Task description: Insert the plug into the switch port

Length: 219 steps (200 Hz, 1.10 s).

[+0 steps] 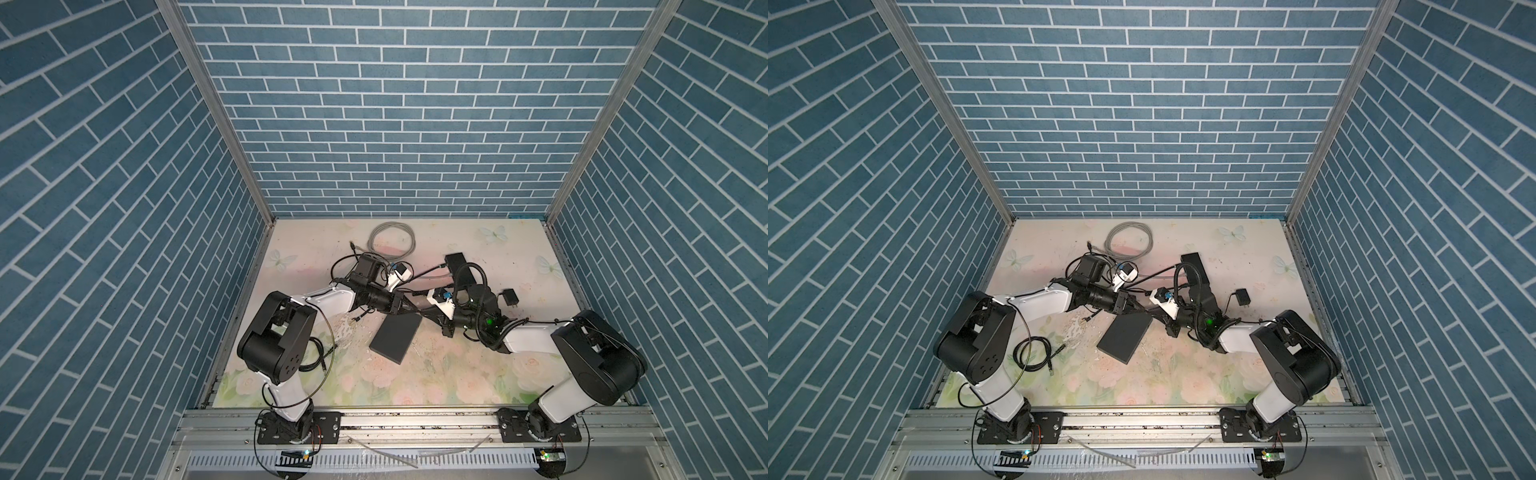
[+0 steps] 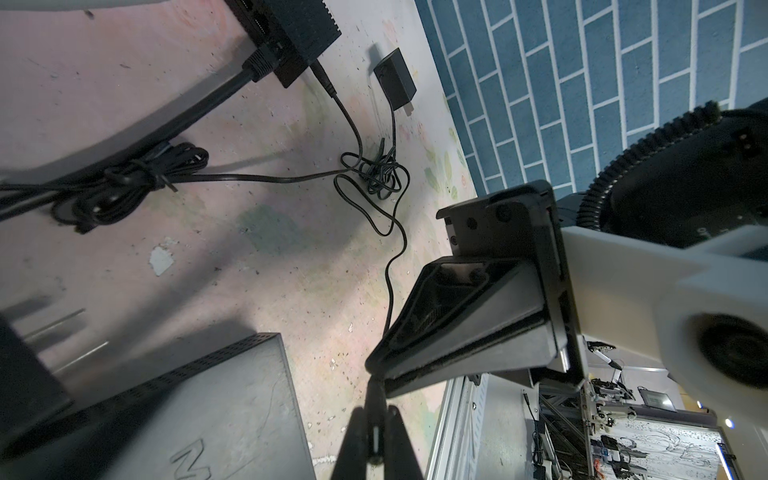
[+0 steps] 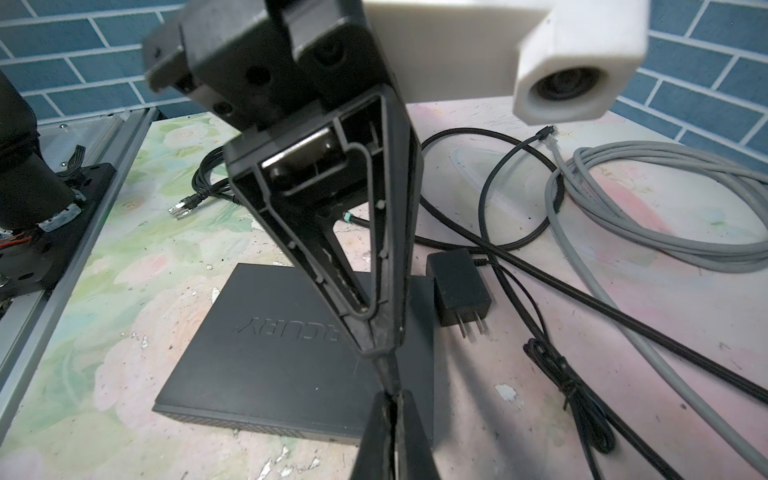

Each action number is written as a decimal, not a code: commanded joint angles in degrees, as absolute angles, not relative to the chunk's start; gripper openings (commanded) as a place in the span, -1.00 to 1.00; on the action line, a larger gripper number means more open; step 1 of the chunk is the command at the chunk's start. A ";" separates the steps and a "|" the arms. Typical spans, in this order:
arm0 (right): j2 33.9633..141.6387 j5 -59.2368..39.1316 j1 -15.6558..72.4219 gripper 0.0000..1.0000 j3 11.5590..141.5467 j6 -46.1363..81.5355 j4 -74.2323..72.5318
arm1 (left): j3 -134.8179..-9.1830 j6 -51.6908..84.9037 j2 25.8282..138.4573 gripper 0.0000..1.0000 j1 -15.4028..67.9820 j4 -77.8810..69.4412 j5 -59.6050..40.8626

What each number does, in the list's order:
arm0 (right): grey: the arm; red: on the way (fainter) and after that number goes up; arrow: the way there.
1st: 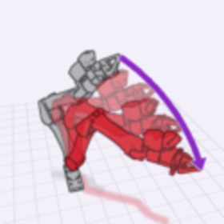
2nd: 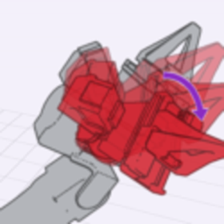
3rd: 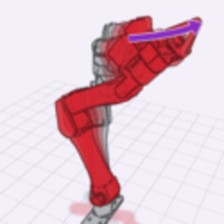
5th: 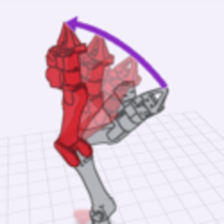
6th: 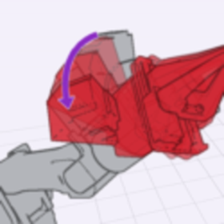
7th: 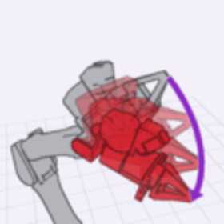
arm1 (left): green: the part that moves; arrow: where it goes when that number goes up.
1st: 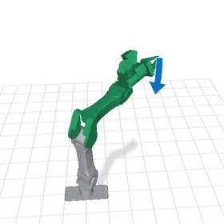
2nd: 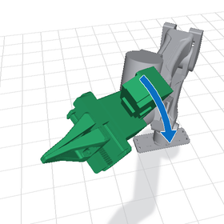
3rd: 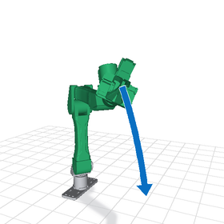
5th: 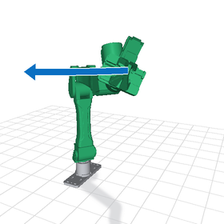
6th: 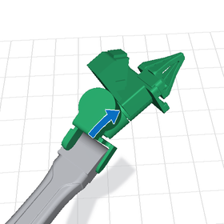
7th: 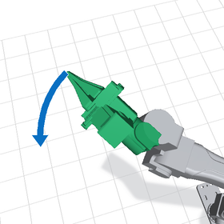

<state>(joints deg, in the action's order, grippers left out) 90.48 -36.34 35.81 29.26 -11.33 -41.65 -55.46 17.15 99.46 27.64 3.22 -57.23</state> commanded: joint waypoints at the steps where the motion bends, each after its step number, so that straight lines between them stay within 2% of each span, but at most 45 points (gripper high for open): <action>1: 91.77 -34.87 35.60 -1.00 31.83 -9.41 -42.80 | -55.39 17.29 99.92 -0.92 28.24 1.95 -61.17; 5: 91.84 -34.89 35.60 -1.00 31.69 -9.27 -42.85 | -55.37 17.49 99.85 -0.93 28.21 1.78 -61.17; 29: 92.06 -35.68 35.68 -0.67 31.29 -9.49 -43.10 | -55.54 17.84 99.54 -0.95 28.21 1.40 -61.39; 65: 92.86 -35.52 35.97 -0.50 32.31 -9.56 -42.41 | -55.81 18.14 99.78 -0.96 28.24 1.07 -61.48; 164: 90.54 -36.42 36.04 -0.43 29.53 -9.71 -46.45 | -55.46 18.18 100.01 -0.96 26.86 2.07 -60.11; 191: 90.63 -36.29 36.04 -0.49 29.72 -9.88 -46.03 | -55.37 18.34 100.02 -0.96 26.85 1.89 -60.07; 219: 90.82 -36.38 36.03 -0.68 29.70 -9.79 -46.60 | -55.02 18.32 99.93 -0.96 26.63 1.76 -60.12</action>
